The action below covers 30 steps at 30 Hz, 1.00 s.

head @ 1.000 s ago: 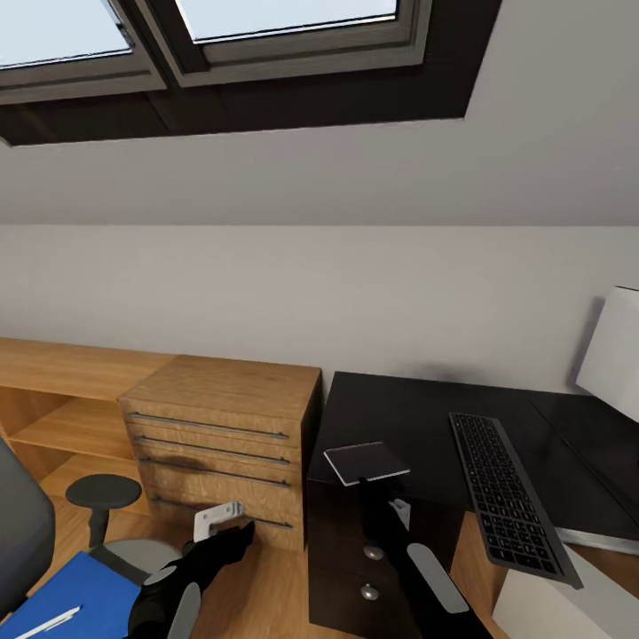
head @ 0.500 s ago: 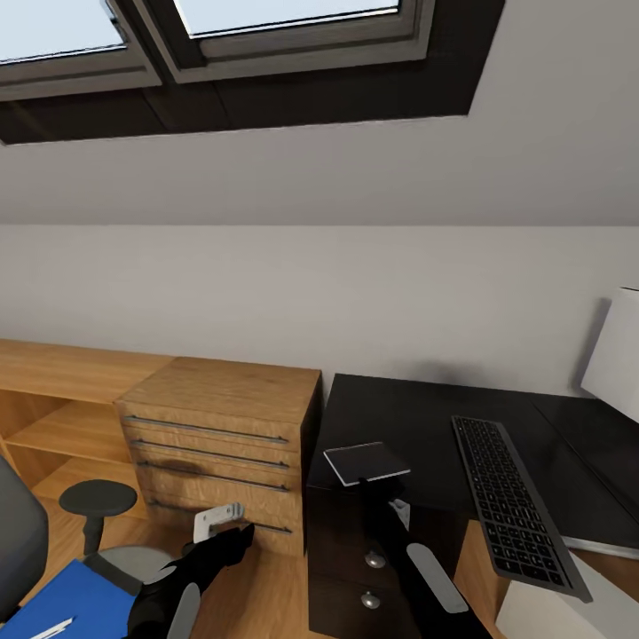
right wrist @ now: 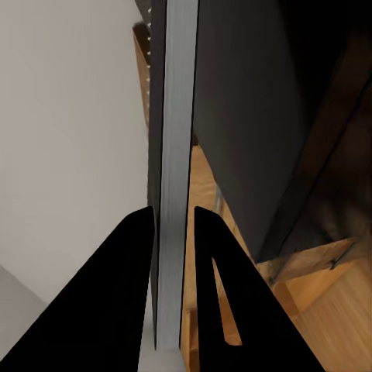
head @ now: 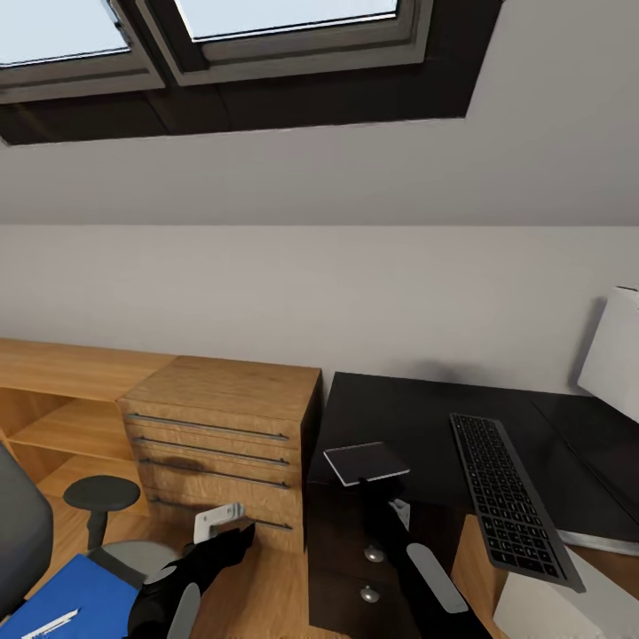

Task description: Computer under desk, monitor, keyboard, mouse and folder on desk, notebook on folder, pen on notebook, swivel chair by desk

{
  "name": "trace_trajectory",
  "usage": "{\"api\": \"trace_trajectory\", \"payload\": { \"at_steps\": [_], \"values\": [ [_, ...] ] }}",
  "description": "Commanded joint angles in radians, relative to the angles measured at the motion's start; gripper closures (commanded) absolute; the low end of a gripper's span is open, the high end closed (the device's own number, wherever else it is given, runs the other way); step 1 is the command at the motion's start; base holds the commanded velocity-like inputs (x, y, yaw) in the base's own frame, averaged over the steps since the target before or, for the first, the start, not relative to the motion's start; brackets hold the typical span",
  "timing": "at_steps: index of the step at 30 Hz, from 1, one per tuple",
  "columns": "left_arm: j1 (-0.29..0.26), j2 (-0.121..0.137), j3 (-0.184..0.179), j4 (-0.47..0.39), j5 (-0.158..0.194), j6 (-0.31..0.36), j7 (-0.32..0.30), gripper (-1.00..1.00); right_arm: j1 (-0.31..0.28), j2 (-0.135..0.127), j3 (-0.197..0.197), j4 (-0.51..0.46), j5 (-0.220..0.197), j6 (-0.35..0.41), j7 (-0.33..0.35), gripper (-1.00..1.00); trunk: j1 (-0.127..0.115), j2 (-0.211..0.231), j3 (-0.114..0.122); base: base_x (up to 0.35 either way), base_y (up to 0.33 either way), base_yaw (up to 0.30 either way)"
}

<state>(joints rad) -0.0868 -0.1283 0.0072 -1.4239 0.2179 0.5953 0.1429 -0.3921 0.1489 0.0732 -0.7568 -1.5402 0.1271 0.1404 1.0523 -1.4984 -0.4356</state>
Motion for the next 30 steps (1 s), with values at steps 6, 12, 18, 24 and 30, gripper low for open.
{"api": "trace_trajectory", "payload": {
  "at_steps": [6,12,18,24,30],
  "values": [
    [-0.001,-0.001,0.000,-0.001,0.010,0.006,0.007,-1.00,-0.001,0.000,0.000,0.001,-0.011,0.003,0.005,1.00,0.000,-0.001,-0.001,-0.140,0.000,0.000],
    [-0.001,-0.003,-0.003,-0.002,0.009,0.007,0.007,-1.00,-0.001,0.000,0.000,0.001,-0.011,0.003,0.005,1.00,0.007,-0.015,-0.007,-0.023,0.000,0.000],
    [-0.001,-0.004,-0.003,-0.003,0.009,0.008,0.007,-1.00,-0.001,0.000,0.001,0.001,-0.011,0.002,0.005,1.00,0.023,-0.043,-0.020,-0.001,0.000,0.000],
    [-0.001,-0.004,-0.003,-0.003,0.009,0.008,0.007,-1.00,-0.001,0.000,0.000,0.001,-0.011,0.002,0.005,1.00,0.023,-0.043,-0.020,0.000,0.000,0.000],
    [-0.001,-0.004,-0.003,-0.003,0.009,0.008,0.007,-1.00,-0.001,0.000,0.000,0.001,-0.011,0.002,0.005,1.00,0.023,-0.043,-0.020,0.000,0.000,0.000]
  ]
}}
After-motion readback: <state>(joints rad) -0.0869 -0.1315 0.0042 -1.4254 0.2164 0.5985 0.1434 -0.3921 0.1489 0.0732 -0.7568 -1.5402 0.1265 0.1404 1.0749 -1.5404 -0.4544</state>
